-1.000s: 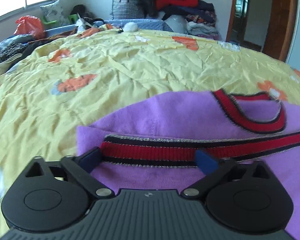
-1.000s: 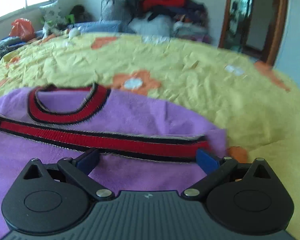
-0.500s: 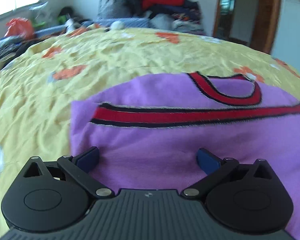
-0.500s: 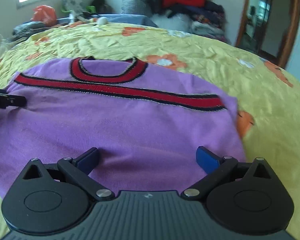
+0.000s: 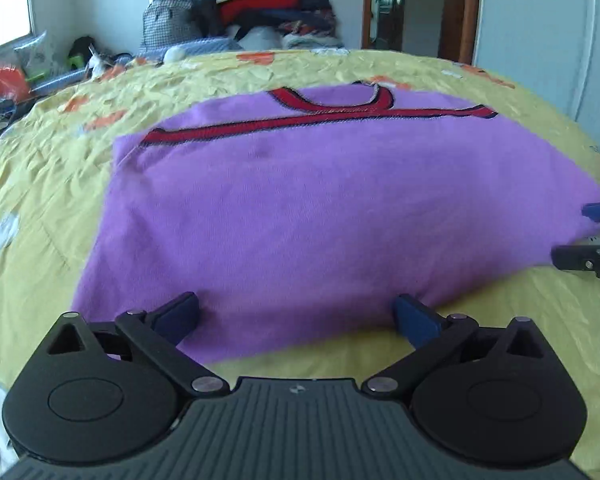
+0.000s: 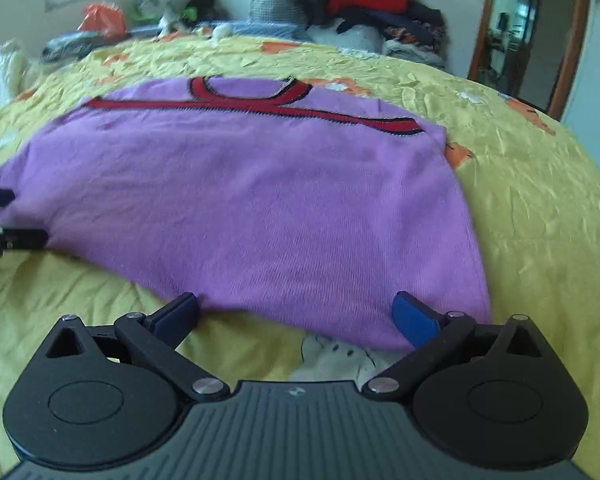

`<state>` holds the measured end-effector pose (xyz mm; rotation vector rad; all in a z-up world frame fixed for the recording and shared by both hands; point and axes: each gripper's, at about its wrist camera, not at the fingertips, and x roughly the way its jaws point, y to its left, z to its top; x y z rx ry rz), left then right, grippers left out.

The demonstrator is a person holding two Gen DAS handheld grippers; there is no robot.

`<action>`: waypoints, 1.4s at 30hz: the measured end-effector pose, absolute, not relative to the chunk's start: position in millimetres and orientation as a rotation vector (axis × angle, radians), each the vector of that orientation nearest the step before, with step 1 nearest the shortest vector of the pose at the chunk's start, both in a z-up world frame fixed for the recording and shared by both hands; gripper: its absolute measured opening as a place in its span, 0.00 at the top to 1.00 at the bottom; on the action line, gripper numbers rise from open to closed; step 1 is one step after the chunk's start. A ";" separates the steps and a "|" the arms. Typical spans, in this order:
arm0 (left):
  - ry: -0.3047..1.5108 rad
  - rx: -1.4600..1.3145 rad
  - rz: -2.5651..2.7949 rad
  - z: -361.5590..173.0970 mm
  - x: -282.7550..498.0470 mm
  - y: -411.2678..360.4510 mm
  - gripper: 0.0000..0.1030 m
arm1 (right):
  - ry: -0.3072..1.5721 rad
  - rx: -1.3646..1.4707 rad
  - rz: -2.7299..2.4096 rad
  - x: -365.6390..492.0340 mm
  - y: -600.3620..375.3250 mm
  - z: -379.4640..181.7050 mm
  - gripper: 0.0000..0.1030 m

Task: Fold small clothes

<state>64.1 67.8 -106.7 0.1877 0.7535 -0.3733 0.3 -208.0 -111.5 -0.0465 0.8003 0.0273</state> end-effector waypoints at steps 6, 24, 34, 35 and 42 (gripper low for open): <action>0.725 0.109 -0.380 -78.0 70.1 64.9 0.01 | 0.707 0.029 0.050 14.5 -224.2 -87.2 0.00; 0.718 0.173 -0.178 -61.7 164.5 34.5 0.00 | 0.681 0.087 0.147 86.1 -254.5 -83.5 0.00; 0.739 0.067 -0.133 -103.2 241.5 68.1 0.00 | 0.773 0.004 0.157 192.2 -255.4 -111.2 0.00; 0.727 0.055 -0.146 -104.1 240.2 72.1 0.00 | 0.761 0.015 0.158 190.3 -259.7 -111.5 0.00; 0.712 0.006 -0.149 -104.3 243.4 81.0 0.00 | 0.736 0.096 -0.035 186.0 -282.0 -110.7 0.00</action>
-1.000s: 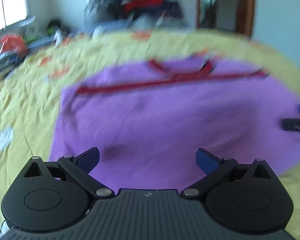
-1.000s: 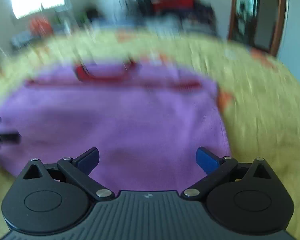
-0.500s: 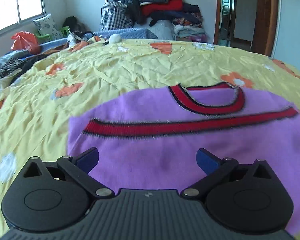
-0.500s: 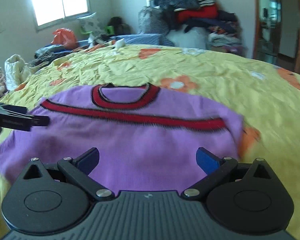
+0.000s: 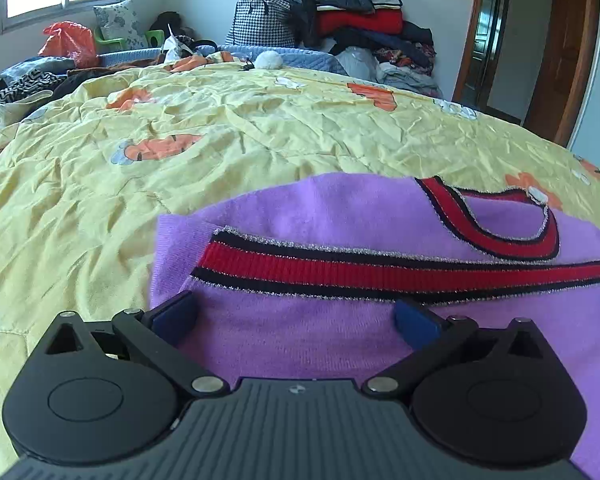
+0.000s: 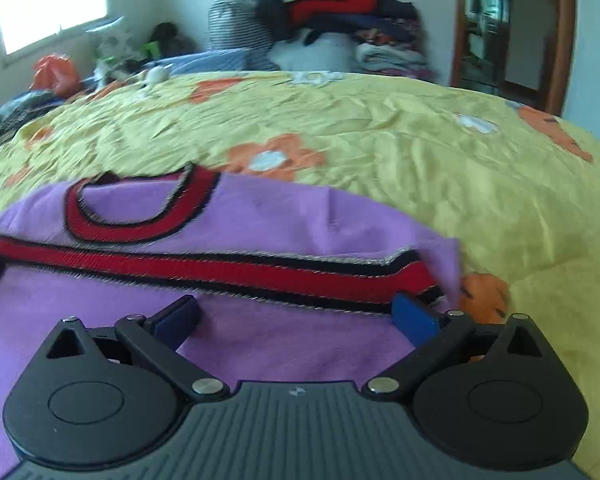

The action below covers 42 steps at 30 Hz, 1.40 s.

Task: Fold small clothes

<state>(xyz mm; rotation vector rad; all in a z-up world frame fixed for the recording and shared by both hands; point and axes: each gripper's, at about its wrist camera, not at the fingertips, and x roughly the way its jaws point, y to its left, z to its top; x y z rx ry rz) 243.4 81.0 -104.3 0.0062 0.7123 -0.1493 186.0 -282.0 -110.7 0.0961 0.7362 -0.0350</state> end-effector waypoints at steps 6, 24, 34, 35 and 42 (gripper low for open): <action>0.713 0.017 -0.138 -104.6 246.2 78.3 0.00 | 0.731 0.062 -0.085 182.4 -275.5 -109.4 0.00; 0.711 0.022 -0.143 -104.6 245.2 77.8 0.00 | 0.724 0.072 -0.096 192.1 -261.3 -114.9 0.00; 0.712 0.027 -0.144 -104.5 244.9 77.4 0.00 | 0.721 0.083 -0.071 191.1 -268.8 -115.9 0.00; 0.711 0.026 -0.145 -104.2 244.9 77.4 0.00 | 0.720 0.085 -0.073 190.6 -269.2 -115.9 0.00; 0.708 0.022 -0.159 -103.1 244.1 79.3 0.00 | 0.719 0.080 -0.077 190.8 -267.1 -114.9 0.00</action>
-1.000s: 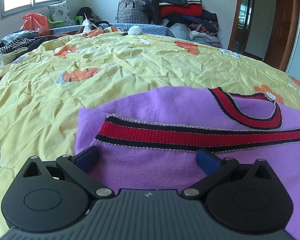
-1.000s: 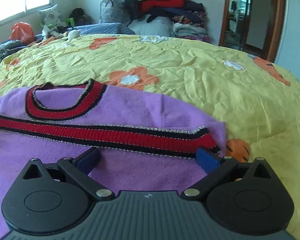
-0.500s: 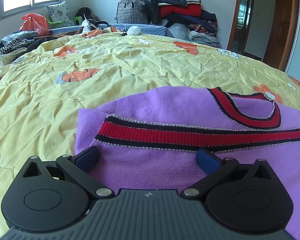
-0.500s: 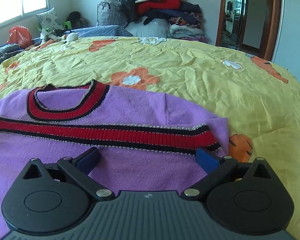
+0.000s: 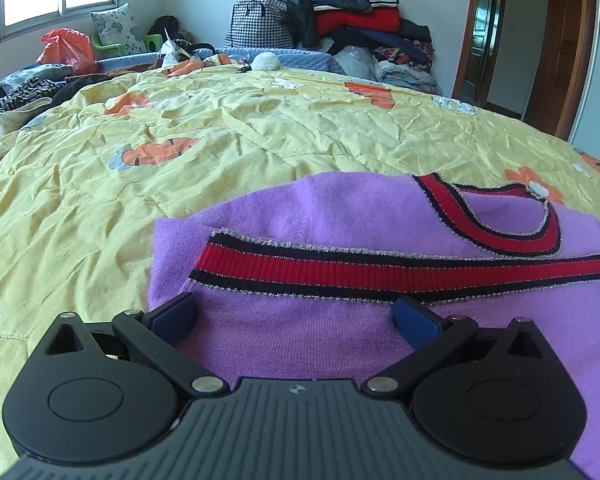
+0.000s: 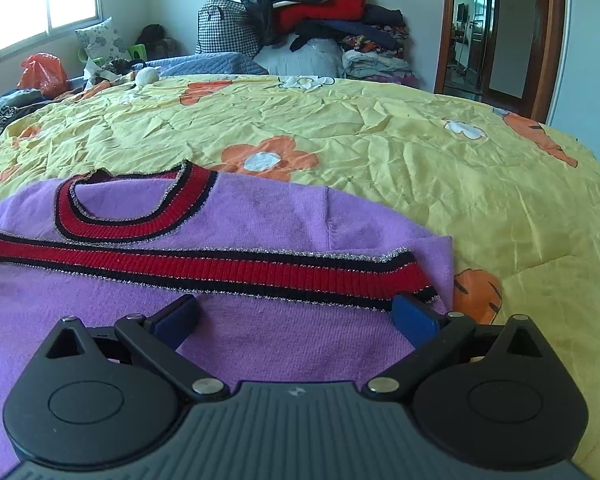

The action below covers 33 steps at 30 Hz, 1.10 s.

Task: Fold small clothes

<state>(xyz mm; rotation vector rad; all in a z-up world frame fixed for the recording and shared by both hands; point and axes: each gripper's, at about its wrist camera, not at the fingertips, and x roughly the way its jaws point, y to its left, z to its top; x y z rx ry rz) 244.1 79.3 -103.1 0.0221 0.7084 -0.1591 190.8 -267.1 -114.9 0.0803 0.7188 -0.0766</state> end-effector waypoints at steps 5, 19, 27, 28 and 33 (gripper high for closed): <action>0.644 0.083 -0.200 -84.0 239.0 100.2 0.00 | 0.704 0.036 -0.091 164.9 -228.2 -99.4 0.00; 0.757 0.164 -0.318 -82.6 291.0 157.7 0.00 | 0.574 -0.067 0.179 83.3 -35.2 -78.8 0.00; 0.811 0.139 -0.309 -92.7 301.6 128.0 0.00 | 0.620 -0.072 0.223 74.2 -12.7 -87.2 0.00; 0.819 0.134 -0.307 -93.3 303.3 125.4 0.00 | 0.627 -0.057 0.227 75.2 -13.5 -87.5 0.00; 0.840 0.100 -0.309 -95.8 304.3 120.7 0.00 | 0.656 -0.026 0.230 75.6 -10.5 -89.0 0.00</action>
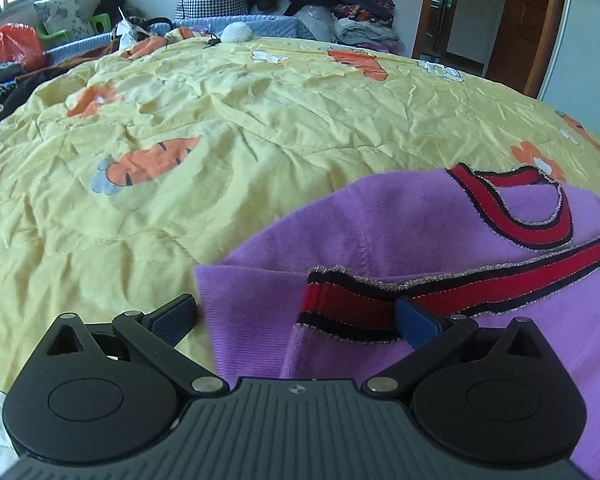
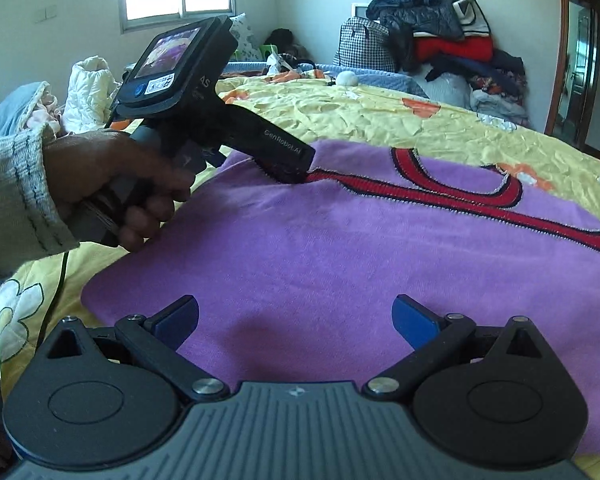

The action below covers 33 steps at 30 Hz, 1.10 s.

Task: Fold small clothes

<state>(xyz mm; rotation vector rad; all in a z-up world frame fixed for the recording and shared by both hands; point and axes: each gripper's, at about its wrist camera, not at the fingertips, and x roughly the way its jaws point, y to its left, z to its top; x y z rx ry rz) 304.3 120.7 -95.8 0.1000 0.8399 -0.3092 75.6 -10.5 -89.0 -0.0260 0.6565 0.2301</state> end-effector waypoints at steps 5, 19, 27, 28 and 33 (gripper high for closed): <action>0.845 0.100 -0.325 -95.7 304.9 121.0 0.00 | 0.673 -0.012 0.243 75.1 -6.7 -90.7 0.00; 0.869 0.109 -0.337 -94.9 305.7 116.1 0.00 | 0.689 -0.039 0.328 65.4 14.1 -91.2 0.00; 0.863 0.109 -0.334 -95.8 304.0 115.9 0.00 | 0.687 -0.087 0.369 56.8 28.0 -92.2 0.00; 0.861 0.109 -0.334 -96.0 303.5 116.0 0.00 | 0.687 -0.091 0.370 56.3 28.8 -92.7 0.00; 0.852 0.108 -0.335 -96.1 302.3 116.4 0.00 | 0.698 -0.089 0.369 58.6 29.0 -93.0 0.00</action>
